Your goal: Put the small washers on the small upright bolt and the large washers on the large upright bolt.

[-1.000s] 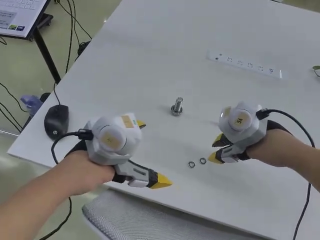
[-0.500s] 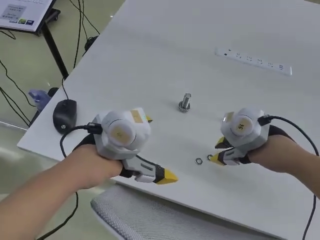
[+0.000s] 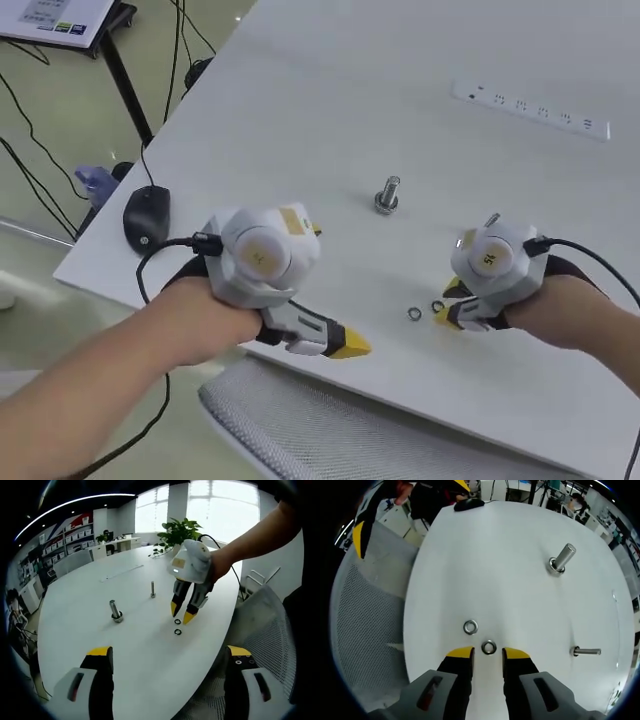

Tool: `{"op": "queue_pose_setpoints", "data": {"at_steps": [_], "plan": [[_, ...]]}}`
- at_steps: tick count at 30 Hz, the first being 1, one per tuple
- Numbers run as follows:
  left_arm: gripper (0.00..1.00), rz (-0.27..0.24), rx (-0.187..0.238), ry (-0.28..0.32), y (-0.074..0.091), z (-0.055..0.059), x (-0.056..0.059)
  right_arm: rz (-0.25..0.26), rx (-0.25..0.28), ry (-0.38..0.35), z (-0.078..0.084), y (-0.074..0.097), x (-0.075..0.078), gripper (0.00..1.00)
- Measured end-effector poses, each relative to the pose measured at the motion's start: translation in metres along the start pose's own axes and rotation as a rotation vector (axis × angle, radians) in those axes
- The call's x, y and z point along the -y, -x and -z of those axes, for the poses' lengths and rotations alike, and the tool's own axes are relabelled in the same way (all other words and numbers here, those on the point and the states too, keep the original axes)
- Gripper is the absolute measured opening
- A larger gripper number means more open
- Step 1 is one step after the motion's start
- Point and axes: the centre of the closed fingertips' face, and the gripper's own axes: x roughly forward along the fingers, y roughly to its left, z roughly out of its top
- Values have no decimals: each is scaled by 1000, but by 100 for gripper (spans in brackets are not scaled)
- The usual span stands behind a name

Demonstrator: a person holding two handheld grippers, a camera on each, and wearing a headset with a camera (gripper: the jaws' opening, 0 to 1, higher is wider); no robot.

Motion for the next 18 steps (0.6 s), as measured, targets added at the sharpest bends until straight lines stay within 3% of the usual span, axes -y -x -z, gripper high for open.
{"op": "queue_pose_setpoints", "data": {"at_steps": [5, 18], "plan": [[88, 9, -10, -11, 1, 1, 2, 2, -11, 4, 2, -2, -1, 23], [90, 3, 9, -10, 2, -2, 4, 8, -24, 18, -1, -3, -1, 20]]}}
